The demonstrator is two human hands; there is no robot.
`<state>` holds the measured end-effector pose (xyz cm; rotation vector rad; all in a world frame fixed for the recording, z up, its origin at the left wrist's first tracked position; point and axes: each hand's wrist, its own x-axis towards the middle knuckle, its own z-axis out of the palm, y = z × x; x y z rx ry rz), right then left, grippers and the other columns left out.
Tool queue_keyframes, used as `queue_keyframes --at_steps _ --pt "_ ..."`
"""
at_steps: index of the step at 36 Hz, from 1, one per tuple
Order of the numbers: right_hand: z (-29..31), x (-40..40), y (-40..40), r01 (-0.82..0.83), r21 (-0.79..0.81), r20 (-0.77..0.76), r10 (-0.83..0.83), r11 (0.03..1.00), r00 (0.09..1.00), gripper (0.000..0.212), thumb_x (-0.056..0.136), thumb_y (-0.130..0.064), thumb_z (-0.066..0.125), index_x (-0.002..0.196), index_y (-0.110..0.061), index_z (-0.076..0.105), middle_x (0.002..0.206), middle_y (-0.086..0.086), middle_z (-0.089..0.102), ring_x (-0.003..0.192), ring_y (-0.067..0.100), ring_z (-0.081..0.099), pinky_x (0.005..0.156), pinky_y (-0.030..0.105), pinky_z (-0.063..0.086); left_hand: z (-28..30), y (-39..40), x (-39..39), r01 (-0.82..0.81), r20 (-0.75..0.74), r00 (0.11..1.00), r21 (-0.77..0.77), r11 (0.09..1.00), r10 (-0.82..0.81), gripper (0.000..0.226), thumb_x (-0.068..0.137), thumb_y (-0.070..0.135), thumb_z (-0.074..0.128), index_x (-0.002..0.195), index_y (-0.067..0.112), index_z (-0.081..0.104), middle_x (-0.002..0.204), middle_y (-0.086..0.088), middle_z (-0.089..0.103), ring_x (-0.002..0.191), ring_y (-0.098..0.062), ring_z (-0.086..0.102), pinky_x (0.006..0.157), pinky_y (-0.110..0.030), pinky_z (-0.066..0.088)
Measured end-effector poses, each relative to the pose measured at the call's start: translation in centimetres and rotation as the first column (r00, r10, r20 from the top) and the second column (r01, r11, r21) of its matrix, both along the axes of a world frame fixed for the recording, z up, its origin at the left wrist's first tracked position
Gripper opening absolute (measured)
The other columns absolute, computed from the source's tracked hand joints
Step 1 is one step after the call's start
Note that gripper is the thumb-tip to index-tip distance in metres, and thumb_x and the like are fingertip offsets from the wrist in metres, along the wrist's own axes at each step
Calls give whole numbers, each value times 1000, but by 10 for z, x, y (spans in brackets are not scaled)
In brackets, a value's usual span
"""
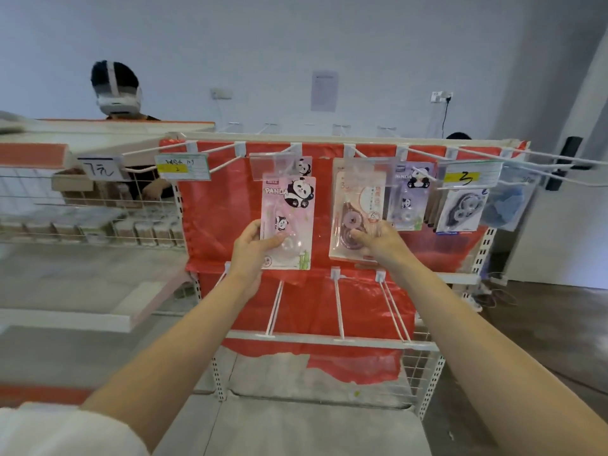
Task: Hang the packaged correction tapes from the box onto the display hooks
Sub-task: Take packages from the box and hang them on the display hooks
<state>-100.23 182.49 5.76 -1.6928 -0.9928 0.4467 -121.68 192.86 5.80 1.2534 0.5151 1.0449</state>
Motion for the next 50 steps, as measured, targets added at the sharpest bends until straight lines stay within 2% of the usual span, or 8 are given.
queue_keyframes --at_steps 4,8,15,21,28,36,45,50 --pt "10 -7 1 4 3 -32 -3 1000 999 34 85 -36 68 106 -11 56 104 -1 65 95 14 62 82 31 50 -1 -1 1 -5 40 999 -23 1000 6 25 81 -7 61 91 16 60 80 1 71 79 -23 64 82 -43 50" --pt "10 -3 3 -30 -3 -52 30 1000 998 37 83 -34 70 109 -11 55 105 4 65 97 21 64 79 42 56 3 -1 4 -38 65 997 -46 998 41 22 83 -6 59 91 14 59 83 -3 69 74 -21 64 68 -36 52" --pt "14 1 0 -79 66 1 79 995 997 30 95 -21 58 74 -24 36 72 -12 41 59 -1 38 45 9 34 11 -1 20 -111 2 994 -79 991 112 14 88 -2 58 88 11 61 85 -7 70 72 -22 66 66 -34 55" --pt "2 9 15 -72 0 -8 72 997 997 35 80 -35 71 71 -8 50 72 11 57 63 17 58 64 33 50 4 4 31 -144 -96 986 -58 988 138 5 89 11 64 94 11 63 99 -12 69 97 -31 65 90 -45 53" --pt "-3 7 20 13 -17 -1 -13 1000 1000 32 84 -18 71 106 -16 47 113 6 59 108 24 57 96 46 47 -27 15 38 -101 -268 960 -62 993 81 3 93 19 59 94 16 61 86 0 69 71 -9 67 57 -15 52" --pt "-7 16 29 108 -24 -11 -108 994 994 41 76 -35 74 109 -16 58 109 2 64 103 21 61 91 41 50 -29 40 51 -75 -269 962 -117 990 41 6 92 17 61 91 11 61 80 -4 68 51 -3 64 45 -15 49" --pt "1 -5 48 141 -5 -113 -141 990 984 12 93 -25 61 99 -15 58 105 11 64 73 34 71 69 42 60 -31 82 55 -83 -303 951 -84 993 54 13 90 16 64 81 9 58 75 -8 65 45 -3 61 49 -18 48" --pt "8 -11 66 209 -23 -88 -210 978 974 32 94 -25 60 125 -14 56 113 10 63 72 33 71 70 42 60 -26 98 57 -72 -323 945 -63 995 48 18 89 20 66 79 8 57 71 -7 63 52 -8 60 49 -18 46"
